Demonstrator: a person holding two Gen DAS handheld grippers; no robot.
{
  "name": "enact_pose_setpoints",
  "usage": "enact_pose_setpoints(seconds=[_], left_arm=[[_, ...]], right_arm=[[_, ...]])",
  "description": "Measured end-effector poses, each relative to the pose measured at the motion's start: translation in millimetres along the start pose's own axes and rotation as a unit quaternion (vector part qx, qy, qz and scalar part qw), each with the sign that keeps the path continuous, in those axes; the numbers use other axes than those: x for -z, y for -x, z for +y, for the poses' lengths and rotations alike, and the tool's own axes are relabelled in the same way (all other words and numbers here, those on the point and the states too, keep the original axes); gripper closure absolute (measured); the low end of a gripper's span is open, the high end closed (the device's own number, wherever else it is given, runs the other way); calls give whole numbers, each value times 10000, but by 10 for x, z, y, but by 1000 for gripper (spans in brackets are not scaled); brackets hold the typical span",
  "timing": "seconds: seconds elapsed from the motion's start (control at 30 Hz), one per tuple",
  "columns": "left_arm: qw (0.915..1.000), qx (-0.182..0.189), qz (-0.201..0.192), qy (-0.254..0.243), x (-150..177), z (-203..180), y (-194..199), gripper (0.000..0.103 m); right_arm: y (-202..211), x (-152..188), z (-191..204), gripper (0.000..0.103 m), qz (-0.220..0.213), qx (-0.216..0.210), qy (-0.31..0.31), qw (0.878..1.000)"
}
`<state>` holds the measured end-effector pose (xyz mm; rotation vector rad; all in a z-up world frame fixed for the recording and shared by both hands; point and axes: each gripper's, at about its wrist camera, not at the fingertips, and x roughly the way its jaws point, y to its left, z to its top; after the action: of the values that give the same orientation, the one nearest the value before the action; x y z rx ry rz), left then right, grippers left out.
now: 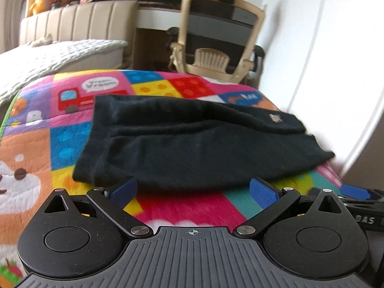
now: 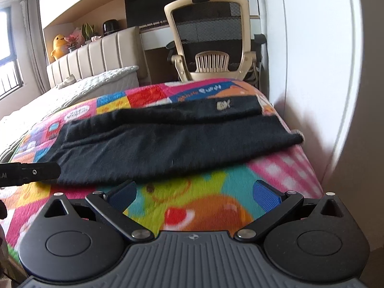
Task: Fold clothes
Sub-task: 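Lower both open grippers onto the folded cloth's edge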
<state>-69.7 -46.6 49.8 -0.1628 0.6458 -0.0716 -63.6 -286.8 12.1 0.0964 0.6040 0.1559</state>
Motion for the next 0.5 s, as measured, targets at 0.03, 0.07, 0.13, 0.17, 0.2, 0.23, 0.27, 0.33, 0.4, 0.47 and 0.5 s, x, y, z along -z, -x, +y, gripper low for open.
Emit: enact_pose_setpoints(seconds=[0.03,0.07,0.13,0.17,0.2,0.23,0.27,0.33,0.4,0.47,0.5], left_arm=[[10000,-34,-8,39,-44,45,-41,1],[10000,-58,-23,54,-83,82,-76,0],[9999,-110,-69,54,-172,141,-157,1],[9999,-111,-81,49,-213,160,-200,1],[9999,-74,-78,57,-250,176,-244,1],[10000,3,-55,76,-279,189,-292,1],[9999,103,-3,90,-300,200,-347,1],[9992,286,225,151,-317,226,-482,0],[9974,359,516,351,-308,286,-621,0],[9965,375,604,434,-291,330,-689,1],[9967,385,600,375,-287,328,-690,0]], right_arm=[[-41,-45,-1,0,-22,-8,34,10000],[-94,-100,12,0,-47,1,97,9999],[-187,-196,42,0,-110,7,189,9998],[-233,-240,58,0,-140,7,227,9996],[-287,-279,73,0,-173,4,251,9995],[-342,-317,89,0,-206,1,274,9994],[-400,-344,103,0,-286,-17,287,9992],[-526,-389,84,0,-312,-95,185,9993],[-653,-434,64,0,-331,-175,78,9993],[-782,-475,16,0,-215,-208,-117,9995],[-840,-480,-22,0,-57,-266,-249,9993]])
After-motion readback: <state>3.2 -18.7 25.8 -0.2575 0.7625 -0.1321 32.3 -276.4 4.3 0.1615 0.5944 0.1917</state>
